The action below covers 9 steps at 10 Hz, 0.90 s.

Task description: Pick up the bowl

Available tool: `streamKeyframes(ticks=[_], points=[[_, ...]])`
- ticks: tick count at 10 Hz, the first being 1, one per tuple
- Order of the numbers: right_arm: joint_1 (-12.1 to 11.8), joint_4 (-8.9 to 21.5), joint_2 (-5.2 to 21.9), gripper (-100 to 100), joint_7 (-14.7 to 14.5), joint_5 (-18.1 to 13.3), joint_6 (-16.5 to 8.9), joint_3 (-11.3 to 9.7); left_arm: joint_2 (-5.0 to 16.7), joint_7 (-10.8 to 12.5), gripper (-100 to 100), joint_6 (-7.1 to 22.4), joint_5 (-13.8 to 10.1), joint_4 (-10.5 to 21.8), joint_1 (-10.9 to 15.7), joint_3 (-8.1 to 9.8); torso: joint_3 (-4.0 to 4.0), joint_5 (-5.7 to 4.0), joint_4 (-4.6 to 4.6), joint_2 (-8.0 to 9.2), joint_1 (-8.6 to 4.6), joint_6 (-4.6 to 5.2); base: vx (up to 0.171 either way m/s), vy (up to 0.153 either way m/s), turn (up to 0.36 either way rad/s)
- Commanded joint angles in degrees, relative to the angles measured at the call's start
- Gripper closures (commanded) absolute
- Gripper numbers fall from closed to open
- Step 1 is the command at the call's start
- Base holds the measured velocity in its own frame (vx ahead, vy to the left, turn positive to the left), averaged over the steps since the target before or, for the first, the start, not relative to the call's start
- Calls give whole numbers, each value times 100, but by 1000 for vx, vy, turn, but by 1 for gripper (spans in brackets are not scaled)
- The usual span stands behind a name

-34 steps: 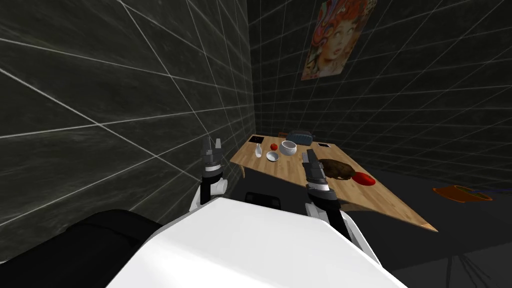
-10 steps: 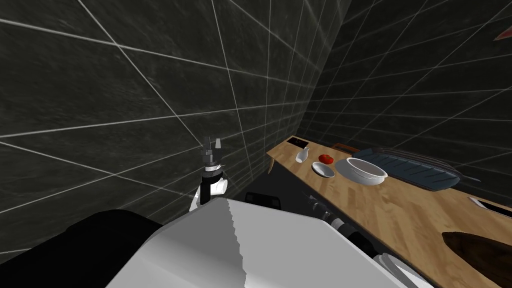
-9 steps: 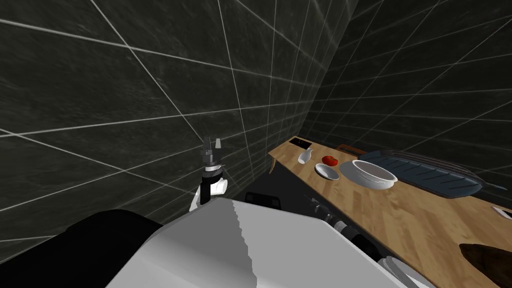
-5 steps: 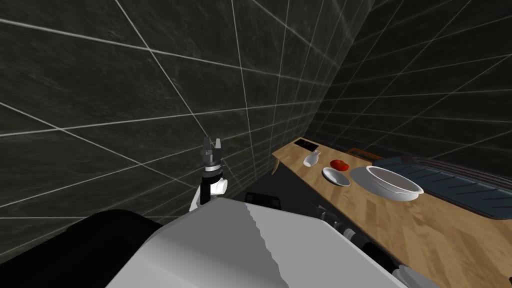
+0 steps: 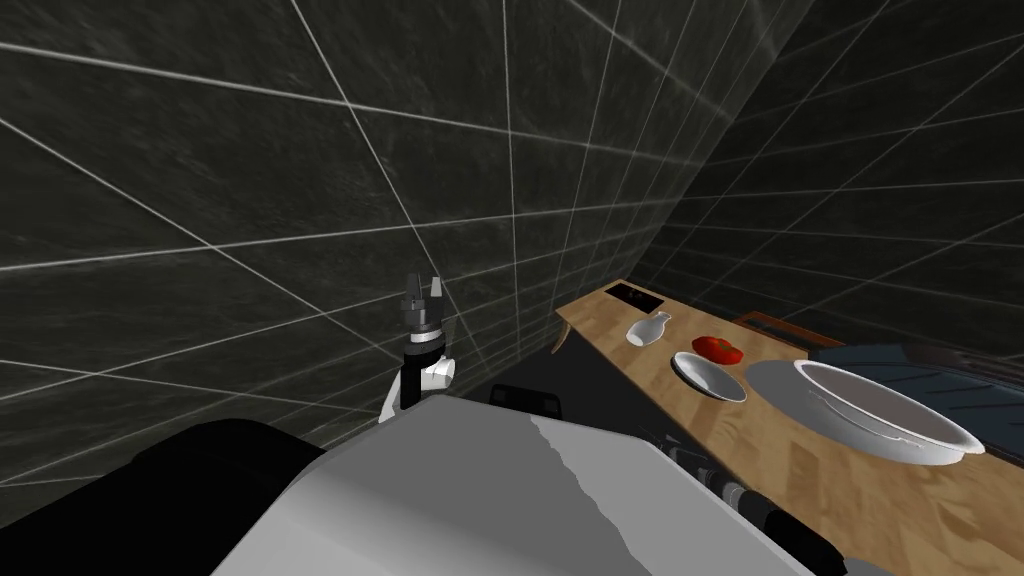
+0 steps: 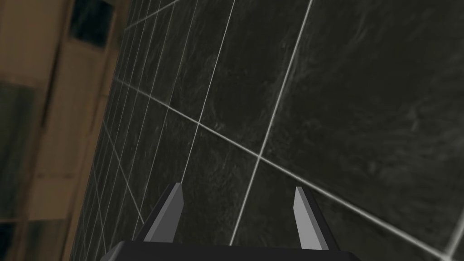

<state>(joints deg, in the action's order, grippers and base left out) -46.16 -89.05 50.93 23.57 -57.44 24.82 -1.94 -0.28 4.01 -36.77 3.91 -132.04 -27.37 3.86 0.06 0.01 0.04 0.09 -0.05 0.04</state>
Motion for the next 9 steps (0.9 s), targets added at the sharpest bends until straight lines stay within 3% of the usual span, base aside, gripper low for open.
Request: streamKeyframes(ticks=[1,4,9], points=[[2,94,168,-100,147,-227,-10,-5,0,0,0,0,0,0,0,0,0,0,0,0,0,0,25,23,135],[13,540,600,-100,517,-753,-1,-7,0,0,0,0,0,0,-1,1,-2,-1,-1,-3,-7,5,35,12,196],[61,952,982,-100,872,-1435,21,-16,0,0,0,0,0,0,-1,1,-3,-2,-1,-5,-12,1,31,-3,133]])
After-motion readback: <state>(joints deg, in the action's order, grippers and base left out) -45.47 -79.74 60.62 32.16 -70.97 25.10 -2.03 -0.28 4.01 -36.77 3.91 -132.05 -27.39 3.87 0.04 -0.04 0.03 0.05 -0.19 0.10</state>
